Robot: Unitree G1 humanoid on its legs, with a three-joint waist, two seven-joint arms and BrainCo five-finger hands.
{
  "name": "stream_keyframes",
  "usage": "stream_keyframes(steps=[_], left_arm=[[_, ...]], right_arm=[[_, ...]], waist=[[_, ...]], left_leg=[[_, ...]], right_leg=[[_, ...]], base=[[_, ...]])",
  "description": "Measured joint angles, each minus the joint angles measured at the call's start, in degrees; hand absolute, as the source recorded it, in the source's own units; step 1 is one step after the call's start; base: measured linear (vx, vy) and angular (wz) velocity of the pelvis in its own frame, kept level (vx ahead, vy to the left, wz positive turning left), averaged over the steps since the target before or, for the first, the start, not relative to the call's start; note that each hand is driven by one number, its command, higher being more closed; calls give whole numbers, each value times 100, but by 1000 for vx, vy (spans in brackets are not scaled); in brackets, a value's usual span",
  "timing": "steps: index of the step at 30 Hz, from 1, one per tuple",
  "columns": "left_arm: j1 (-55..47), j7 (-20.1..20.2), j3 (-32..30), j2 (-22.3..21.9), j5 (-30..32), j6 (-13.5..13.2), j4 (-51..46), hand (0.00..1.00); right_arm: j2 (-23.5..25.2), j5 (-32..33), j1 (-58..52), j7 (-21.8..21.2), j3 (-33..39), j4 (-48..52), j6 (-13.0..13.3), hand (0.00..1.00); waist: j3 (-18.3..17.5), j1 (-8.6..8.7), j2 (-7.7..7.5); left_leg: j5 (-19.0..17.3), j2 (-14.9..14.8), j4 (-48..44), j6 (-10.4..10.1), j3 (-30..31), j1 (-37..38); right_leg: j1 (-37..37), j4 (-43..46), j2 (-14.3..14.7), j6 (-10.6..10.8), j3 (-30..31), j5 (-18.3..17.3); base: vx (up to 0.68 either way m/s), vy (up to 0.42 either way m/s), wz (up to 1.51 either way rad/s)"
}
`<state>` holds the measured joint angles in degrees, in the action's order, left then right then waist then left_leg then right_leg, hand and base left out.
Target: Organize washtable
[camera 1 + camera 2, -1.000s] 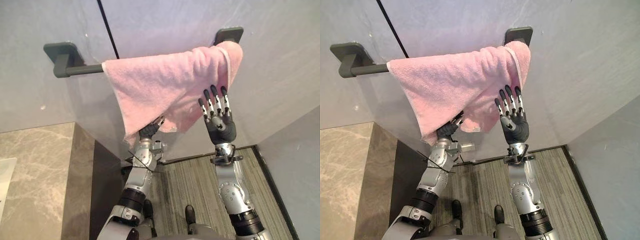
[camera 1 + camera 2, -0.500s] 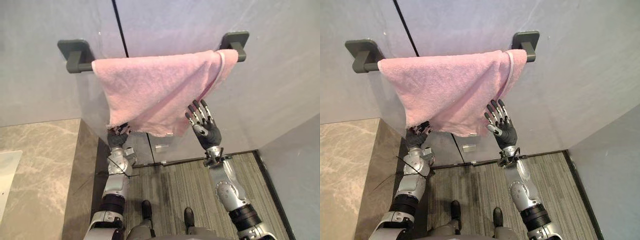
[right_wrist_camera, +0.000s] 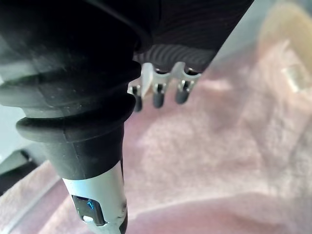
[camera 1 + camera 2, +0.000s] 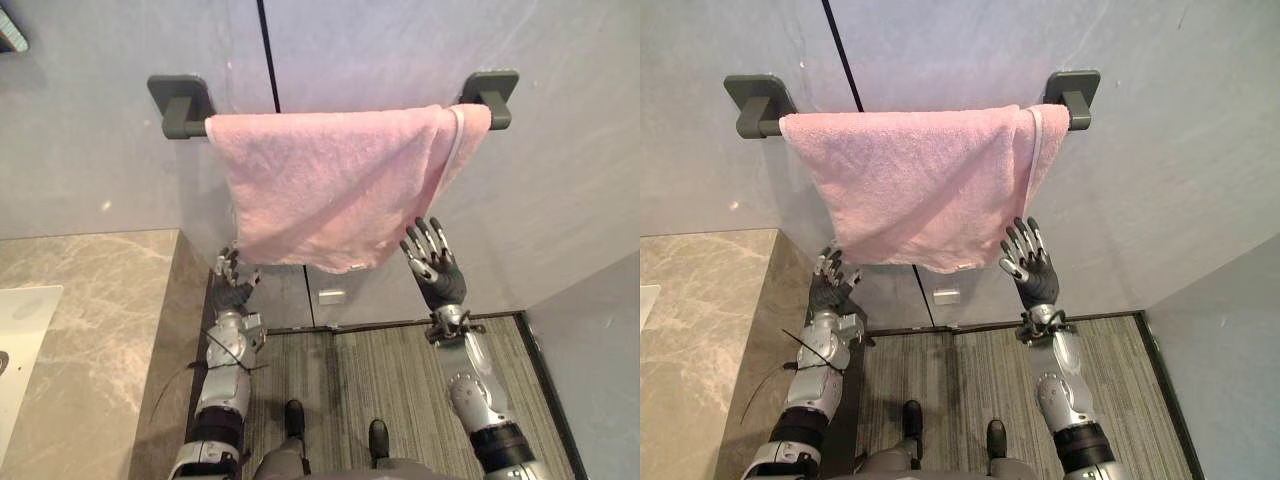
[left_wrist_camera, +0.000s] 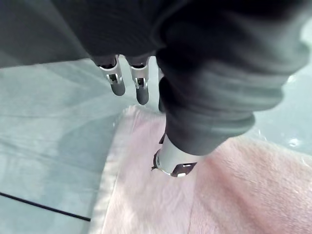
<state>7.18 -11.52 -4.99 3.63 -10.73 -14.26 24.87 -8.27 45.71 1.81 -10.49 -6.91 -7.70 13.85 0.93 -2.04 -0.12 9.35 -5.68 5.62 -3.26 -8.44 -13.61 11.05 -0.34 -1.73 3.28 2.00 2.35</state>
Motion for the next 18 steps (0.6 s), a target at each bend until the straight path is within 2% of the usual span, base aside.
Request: stream_keyframes(steps=[2, 5, 11, 12, 18], left_arm=[[-262, 152, 44, 1, 16, 8, 16, 0], [-534, 254, 38, 2, 35, 47, 210, 0], [-916, 538, 34, 5, 190, 188, 901, 0], [-1026, 602, 32, 5, 253, 257, 1147, 0], [-1455, 801, -92, -10, 517, 320, 2423, 0]], right_arm=[[14, -145, -226, -58, 97, -366, -148, 0], [146, -336, -400, -95, 246, -897, -203, 0], [172, -771, -710, -98, 442, -2106, -420, 0], [175, -961, -777, -101, 492, -2512, -533, 0], [238, -1397, -1071, -105, 812, -4006, -740, 0]], waist=[[-5, 9, -8], [-5, 109, -10], [-16, 114, -27], [-16, 115, -27], [-39, 112, -11]], left_leg=[[-19, 1, 0, -26, 0, 37], [-27, 14, 1, -30, 1, 150], [-64, 31, 28, -68, 3, 282], [-66, 35, 28, -65, 4, 306], [-160, 66, 29, -52, -14, 622]], right_leg=[[-38, -4, 2, -2, -18, -5], [-173, -46, -7, 5, -25, -10], [-301, -125, -28, 38, -24, -68], [-337, -128, -32, 40, -24, -70], [-636, -130, -57, 45, -25, -167]], base=[[0, 0, 0], [0, 0, 0], [0, 0, 0], [0, 0, 0], [36, 5, 0]])
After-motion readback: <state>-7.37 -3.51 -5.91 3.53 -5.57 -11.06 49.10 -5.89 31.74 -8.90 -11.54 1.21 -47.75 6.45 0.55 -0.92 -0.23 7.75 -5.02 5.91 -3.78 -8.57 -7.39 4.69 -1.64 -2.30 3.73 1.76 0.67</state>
